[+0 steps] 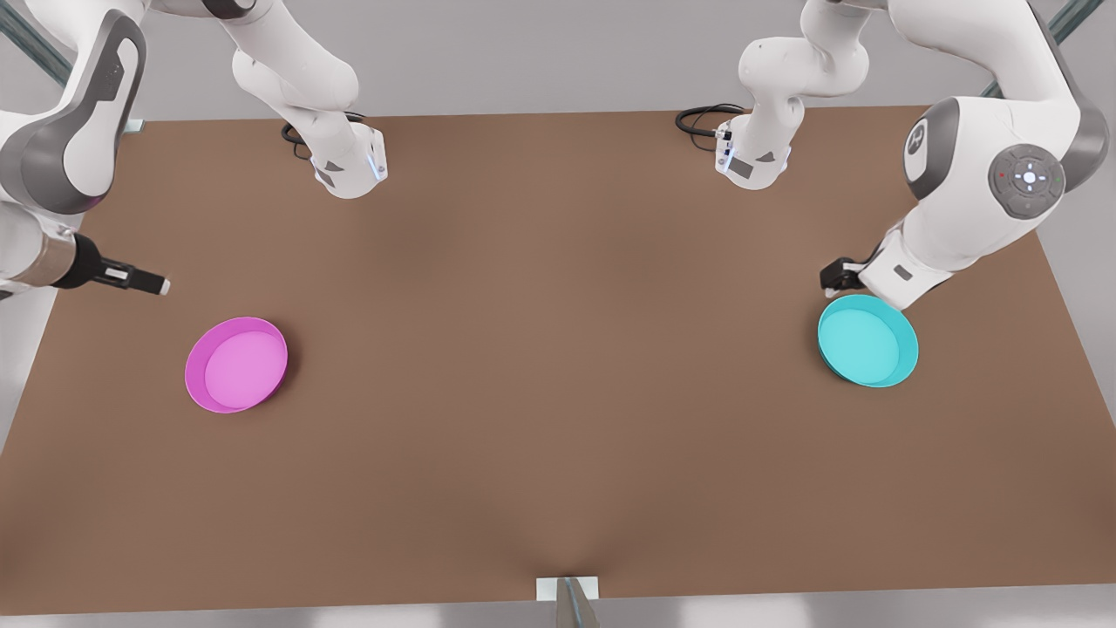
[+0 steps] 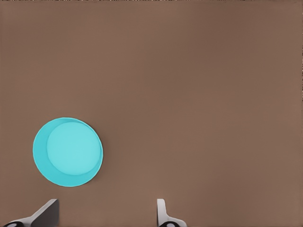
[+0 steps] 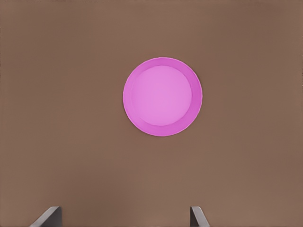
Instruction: Flip the blue plate over with the left arm, and stack the pink plate on top of the blue plate with the right arm
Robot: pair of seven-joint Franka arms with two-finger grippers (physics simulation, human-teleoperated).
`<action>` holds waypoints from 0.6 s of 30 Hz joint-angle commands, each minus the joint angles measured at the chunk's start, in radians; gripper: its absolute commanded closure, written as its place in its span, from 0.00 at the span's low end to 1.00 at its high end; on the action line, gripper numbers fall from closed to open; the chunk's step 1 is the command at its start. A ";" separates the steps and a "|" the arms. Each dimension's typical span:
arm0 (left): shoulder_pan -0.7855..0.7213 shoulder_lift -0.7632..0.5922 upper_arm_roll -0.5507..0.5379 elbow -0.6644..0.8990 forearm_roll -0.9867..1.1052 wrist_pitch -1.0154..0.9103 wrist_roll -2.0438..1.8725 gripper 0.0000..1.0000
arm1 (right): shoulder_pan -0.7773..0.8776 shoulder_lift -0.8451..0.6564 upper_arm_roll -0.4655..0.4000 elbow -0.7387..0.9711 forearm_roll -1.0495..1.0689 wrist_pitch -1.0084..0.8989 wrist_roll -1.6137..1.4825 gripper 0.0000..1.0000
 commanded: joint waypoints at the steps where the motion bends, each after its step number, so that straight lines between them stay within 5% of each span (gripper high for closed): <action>1: 0.001 0.000 0.000 0.001 -0.002 0.033 -0.038 0.00 | -0.001 0.000 0.002 0.000 -0.010 0.068 0.040 0.00; 4: 0.012 0.049 0.064 -0.060 -0.016 0.077 -0.070 0.00 | 0.000 0.000 0.005 0.002 -0.010 0.062 0.038 0.00; 9: 0.116 0.260 0.423 -0.209 -0.350 0.456 0.879 0.00 | 0.000 0.005 0.006 0.009 -0.008 0.041 0.032 0.00; 18: 0.218 0.365 0.495 -0.321 -0.369 0.579 1.336 0.00 | 0.002 0.005 0.009 0.011 -0.008 0.039 0.032 0.00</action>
